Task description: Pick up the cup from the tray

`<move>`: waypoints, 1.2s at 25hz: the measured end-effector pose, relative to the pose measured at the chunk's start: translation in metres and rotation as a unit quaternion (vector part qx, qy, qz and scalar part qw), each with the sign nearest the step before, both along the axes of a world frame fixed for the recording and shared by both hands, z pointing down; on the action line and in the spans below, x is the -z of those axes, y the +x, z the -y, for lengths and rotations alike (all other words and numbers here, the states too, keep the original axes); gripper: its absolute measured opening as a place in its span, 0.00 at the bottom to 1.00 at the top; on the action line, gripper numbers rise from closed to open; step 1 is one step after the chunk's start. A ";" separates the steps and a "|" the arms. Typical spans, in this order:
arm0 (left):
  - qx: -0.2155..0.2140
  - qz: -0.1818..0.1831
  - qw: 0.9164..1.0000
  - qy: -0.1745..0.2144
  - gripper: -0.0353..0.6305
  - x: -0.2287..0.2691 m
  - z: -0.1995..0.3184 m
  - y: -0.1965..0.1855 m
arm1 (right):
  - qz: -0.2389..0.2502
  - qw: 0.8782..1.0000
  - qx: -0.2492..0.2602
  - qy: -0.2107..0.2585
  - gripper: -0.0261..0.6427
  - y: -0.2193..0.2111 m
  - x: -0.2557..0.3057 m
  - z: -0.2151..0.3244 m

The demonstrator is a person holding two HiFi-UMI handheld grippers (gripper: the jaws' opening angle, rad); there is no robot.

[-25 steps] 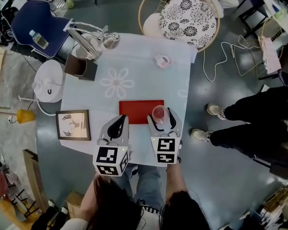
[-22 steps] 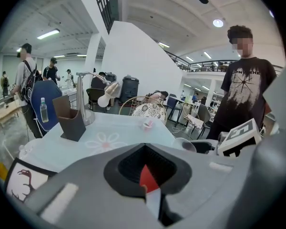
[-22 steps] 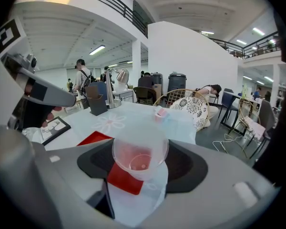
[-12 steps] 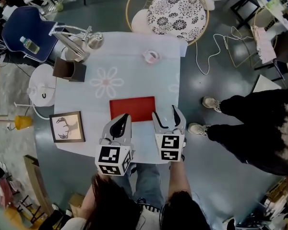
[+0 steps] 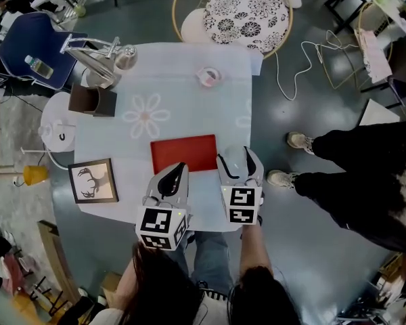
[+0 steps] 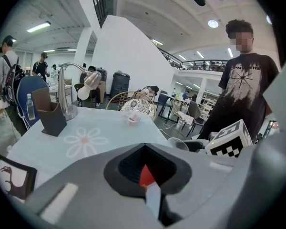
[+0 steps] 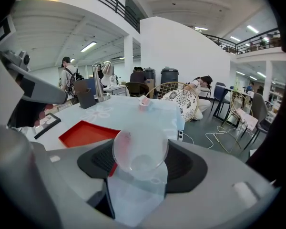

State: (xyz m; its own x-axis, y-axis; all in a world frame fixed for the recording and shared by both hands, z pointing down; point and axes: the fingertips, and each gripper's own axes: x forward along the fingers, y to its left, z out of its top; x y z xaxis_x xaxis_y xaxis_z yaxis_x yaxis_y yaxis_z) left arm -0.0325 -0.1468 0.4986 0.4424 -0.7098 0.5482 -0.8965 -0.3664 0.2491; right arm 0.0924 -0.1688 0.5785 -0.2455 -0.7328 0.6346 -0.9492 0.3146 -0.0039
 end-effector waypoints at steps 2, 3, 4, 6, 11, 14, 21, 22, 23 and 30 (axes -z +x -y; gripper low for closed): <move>0.003 -0.003 1.000 -0.001 0.05 0.001 0.000 0.000 | 0.006 1.000 -0.004 0.001 0.53 0.000 -0.002 0.000; 0.006 -0.007 1.000 -0.001 0.05 0.002 0.000 0.000 | 0.007 1.000 -0.006 0.003 0.53 0.000 -0.002 0.000; 0.007 -0.010 1.000 -0.001 0.05 0.003 -0.001 0.000 | 0.007 1.000 -0.006 0.005 0.53 0.000 -0.002 -0.001; 0.008 -0.014 1.000 -0.001 0.05 0.003 -0.004 0.000 | 0.007 1.000 -0.005 0.009 0.53 0.000 -0.002 -0.001; 0.022 -0.001 1.000 -0.007 0.05 -0.004 -0.006 -0.003 | 0.020 1.000 -0.009 0.016 0.57 0.002 0.000 -0.001; 0.022 0.005 1.000 -0.010 0.05 -0.007 -0.007 -0.006 | 0.043 0.999 -0.008 0.024 0.63 0.000 0.005 -0.003; 0.022 0.006 1.000 -0.007 0.05 -0.004 -0.011 -0.012 | 0.045 0.998 -0.008 0.042 0.67 -0.002 0.020 -0.004; 0.023 0.006 1.000 -0.007 0.05 -0.002 -0.013 -0.013 | 0.040 0.998 -0.011 0.048 0.67 -0.001 0.026 -0.005; 0.023 0.006 1.000 -0.006 0.05 0.000 -0.014 -0.013 | 0.032 0.998 -0.015 0.054 0.67 0.001 0.031 -0.008; 0.021 -0.002 1.000 0.020 0.05 0.026 -0.018 -0.017 | 0.022 0.996 -0.026 0.088 0.67 -0.001 0.073 -0.023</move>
State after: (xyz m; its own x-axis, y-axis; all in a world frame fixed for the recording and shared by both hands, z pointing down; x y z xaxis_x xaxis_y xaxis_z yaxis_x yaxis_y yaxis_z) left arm -0.0491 -0.1284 0.4730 0.4138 -0.7492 0.5172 -0.9104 -0.3388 0.2377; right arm 0.0918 -0.1461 0.5059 -0.2281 -0.8441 0.4853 -0.9646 0.2637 0.0054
